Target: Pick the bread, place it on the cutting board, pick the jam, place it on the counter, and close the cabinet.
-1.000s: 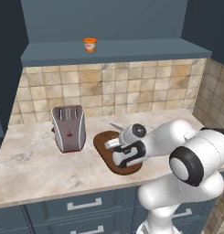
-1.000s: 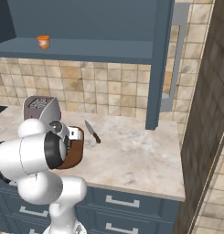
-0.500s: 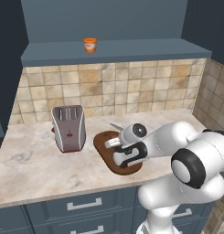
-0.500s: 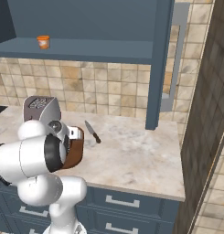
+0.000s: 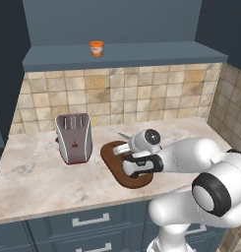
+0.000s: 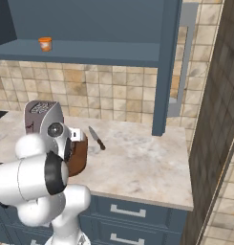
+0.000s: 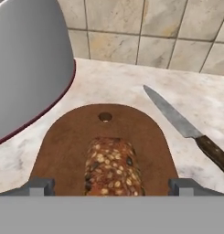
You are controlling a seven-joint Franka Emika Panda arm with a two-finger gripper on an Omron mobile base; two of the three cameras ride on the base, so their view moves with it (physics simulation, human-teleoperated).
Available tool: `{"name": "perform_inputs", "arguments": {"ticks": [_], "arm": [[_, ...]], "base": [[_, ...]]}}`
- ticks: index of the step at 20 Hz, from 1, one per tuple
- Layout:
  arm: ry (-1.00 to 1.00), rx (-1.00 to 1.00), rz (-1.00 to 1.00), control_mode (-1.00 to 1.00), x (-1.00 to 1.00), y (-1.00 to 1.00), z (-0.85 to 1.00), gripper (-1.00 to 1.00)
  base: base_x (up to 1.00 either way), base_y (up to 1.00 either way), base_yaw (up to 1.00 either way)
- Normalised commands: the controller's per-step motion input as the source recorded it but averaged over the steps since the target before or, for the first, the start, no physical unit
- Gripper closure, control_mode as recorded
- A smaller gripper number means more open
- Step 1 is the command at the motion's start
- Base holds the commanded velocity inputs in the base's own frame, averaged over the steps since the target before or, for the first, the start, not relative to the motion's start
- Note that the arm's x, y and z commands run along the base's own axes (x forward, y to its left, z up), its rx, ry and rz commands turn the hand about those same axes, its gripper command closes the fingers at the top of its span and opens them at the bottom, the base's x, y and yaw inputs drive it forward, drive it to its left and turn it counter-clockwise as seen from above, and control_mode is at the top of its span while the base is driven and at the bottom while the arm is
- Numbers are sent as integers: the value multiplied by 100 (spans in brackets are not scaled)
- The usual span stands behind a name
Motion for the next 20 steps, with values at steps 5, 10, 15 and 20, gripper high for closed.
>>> {"name": "perform_inputs", "arguments": {"ticks": [5,10,15,20], "arm": [[-2,0,1,-100,-5,0,28,-100],[0,0,3,-100,-9,0,25,-100],[0,0,1,-100,-7,0,28,-100],[0,0,0,-100,-8,0,34,-100]], "base": [[0,0,0],[0,0,0],[0,0,0],[0,0,0]]}}
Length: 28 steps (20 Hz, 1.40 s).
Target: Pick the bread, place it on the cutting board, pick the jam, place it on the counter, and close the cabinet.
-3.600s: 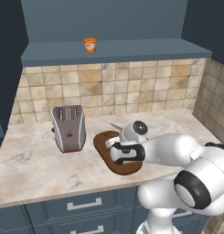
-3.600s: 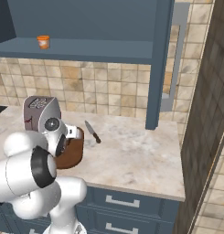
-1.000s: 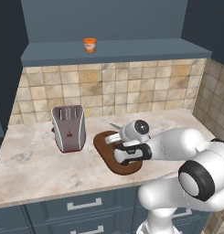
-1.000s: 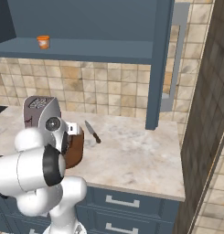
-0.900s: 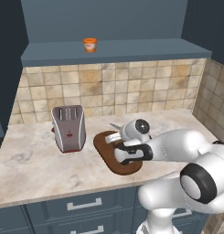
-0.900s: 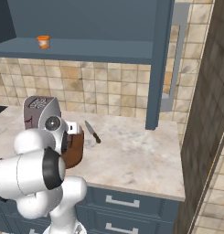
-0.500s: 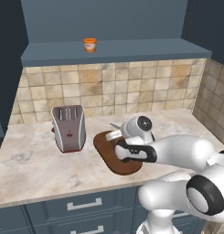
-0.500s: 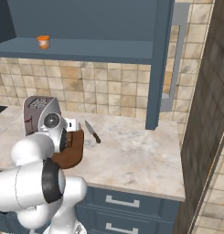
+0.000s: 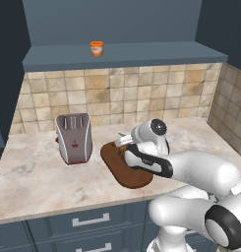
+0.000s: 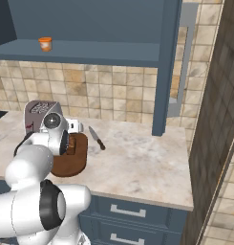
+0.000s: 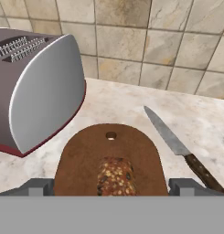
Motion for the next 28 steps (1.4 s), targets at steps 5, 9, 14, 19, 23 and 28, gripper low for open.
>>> {"name": "perform_inputs", "arguments": {"ticks": [5,9,14,19,23,28], "arm": [[0,0,0,-100,-16,0,33,-100],[0,0,0,-100,-24,0,35,-100],[0,0,0,-100,-24,0,42,-100],[0,0,0,-100,-22,0,43,-100],[0,0,0,-100,-24,0,42,-100],[0,0,0,-100,-29,0,39,-100]], "base": [[0,0,0],[0,0,0],[0,0,0],[0,0,0],[0,0,0],[0,0,0]]}}
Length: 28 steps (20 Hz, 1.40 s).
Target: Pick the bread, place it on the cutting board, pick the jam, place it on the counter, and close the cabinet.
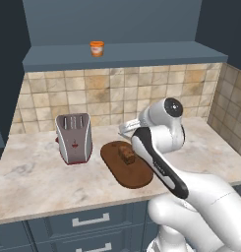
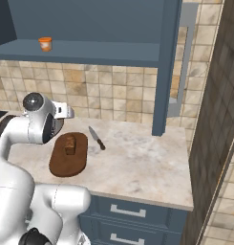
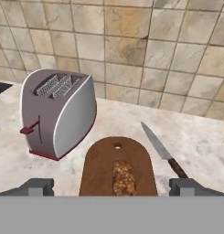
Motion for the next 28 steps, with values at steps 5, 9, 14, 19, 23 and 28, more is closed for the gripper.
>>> {"name": "perform_inputs", "arguments": {"ticks": [5,9,14,19,23,28], "arm": [[0,0,0,-100,-38,0,34,-100],[0,0,0,-100,-41,4,30,-100],[0,0,0,-100,-42,1,33,-100],[0,0,0,-100,-46,2,37,-100],[0,0,0,-100,-47,10,29,-100],[0,0,0,-100,-42,11,34,-100]], "base": [[0,0,0],[0,0,0],[0,0,0],[0,0,0],[0,0,0],[0,0,0]]}}
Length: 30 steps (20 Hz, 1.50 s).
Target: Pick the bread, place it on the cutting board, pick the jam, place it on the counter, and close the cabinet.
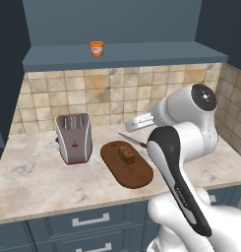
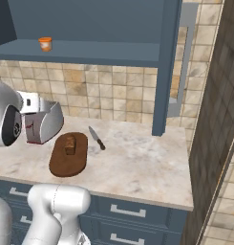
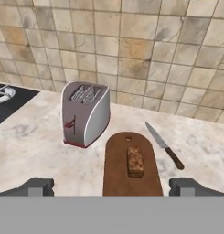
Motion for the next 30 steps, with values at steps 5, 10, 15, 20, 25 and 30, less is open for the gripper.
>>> {"name": "perform_inputs", "arguments": {"ticks": [5,10,15,20,25,30], "arm": [[0,0,0,-100,-41,12,36,-100],[0,0,0,-100,-33,10,39,-100],[0,0,0,-100,-29,1,43,-100],[0,0,0,-100,-30,1,37,-100],[0,0,0,-100,-29,0,38,-100],[0,0,0,-100,-27,0,41,-100]], "base": [[0,0,0],[0,0,0],[0,0,0],[0,0,0],[0,0,0],[0,0,0]]}}
